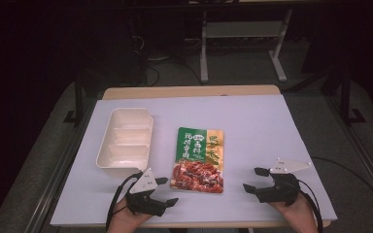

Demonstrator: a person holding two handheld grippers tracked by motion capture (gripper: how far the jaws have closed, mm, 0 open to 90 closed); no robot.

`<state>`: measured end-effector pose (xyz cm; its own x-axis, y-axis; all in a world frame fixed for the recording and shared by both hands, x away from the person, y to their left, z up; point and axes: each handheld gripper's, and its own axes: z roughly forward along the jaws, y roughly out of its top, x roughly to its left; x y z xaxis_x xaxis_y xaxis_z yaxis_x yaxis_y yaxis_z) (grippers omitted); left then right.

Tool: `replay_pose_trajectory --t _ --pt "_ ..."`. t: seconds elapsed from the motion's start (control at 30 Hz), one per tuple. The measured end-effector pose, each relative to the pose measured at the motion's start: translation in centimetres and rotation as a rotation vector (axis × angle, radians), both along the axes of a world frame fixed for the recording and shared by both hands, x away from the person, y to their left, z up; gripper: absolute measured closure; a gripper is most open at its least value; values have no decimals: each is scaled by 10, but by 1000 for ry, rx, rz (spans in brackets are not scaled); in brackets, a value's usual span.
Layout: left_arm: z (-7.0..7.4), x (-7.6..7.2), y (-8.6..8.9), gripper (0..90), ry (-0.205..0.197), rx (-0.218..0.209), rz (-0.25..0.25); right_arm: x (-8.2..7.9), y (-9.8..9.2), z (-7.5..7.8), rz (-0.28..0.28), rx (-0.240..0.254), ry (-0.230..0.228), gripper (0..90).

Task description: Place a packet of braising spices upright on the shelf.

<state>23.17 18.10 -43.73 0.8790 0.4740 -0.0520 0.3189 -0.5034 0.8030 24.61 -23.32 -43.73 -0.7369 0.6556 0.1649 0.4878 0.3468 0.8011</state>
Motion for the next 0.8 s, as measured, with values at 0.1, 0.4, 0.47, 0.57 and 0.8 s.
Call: replay_pose_trajectory --t 0.1,0.4,0.47,0.57,0.8 --pt "0 0 0 252 -1 2 -3 0 1 0 -12 -19 1 232" --pt "1 -1 -1 310 -11 1 -9 0 3 1 -1 -16 11 237" --pt "2 0 -1 326 -6 0 -10 0 4 1 -1 -18 8 237" --pt "3 2 -1 384 -1 -4 -13 0 4 3 -6 -12 4 237" --pt "10 9 -3 523 -7 -8 2 0 4 5 -15 -5 -6 244"
